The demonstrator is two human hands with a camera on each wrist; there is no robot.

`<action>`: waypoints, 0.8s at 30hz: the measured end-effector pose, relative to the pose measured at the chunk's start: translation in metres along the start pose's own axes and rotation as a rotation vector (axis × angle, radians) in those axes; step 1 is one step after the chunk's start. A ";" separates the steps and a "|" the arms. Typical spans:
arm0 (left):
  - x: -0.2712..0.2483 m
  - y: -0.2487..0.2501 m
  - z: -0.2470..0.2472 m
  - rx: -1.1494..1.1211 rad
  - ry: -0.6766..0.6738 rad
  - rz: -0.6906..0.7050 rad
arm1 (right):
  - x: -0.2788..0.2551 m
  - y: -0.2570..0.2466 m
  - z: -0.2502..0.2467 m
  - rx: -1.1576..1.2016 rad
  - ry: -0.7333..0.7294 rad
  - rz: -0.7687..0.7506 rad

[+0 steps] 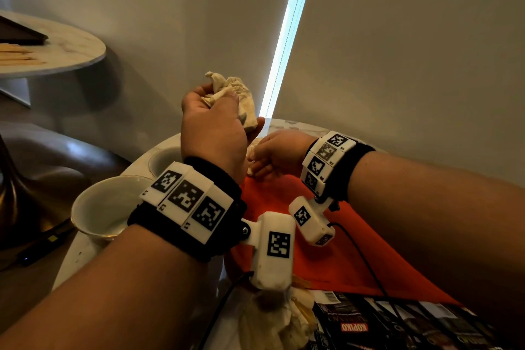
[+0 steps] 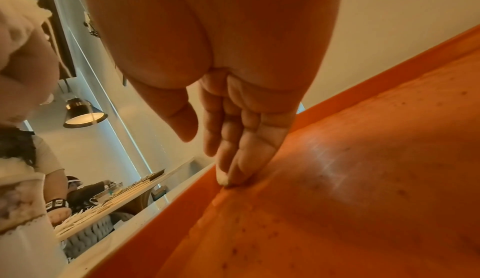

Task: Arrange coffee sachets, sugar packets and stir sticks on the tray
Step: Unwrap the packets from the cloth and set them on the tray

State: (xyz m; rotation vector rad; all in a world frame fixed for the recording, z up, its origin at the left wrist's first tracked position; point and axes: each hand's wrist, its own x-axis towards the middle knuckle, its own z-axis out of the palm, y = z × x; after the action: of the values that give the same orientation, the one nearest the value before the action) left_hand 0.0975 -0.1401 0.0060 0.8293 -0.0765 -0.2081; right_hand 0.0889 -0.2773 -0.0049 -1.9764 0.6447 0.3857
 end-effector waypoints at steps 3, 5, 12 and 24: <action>0.000 0.000 0.001 -0.003 0.003 0.000 | 0.001 -0.002 0.002 -0.030 -0.001 0.017; 0.000 0.000 0.001 -0.003 0.008 -0.004 | 0.001 -0.003 0.002 -0.036 -0.020 0.013; 0.000 -0.001 0.001 -0.021 -0.021 -0.039 | 0.001 0.003 -0.004 0.002 0.136 -0.115; -0.011 -0.002 0.006 -0.049 -0.122 -0.144 | -0.048 -0.016 -0.042 0.205 0.429 -0.555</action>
State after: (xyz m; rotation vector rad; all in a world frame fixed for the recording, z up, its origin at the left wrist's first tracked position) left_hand 0.0853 -0.1432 0.0090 0.7737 -0.1257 -0.3947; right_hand 0.0593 -0.2951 0.0514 -1.9514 0.3489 -0.4358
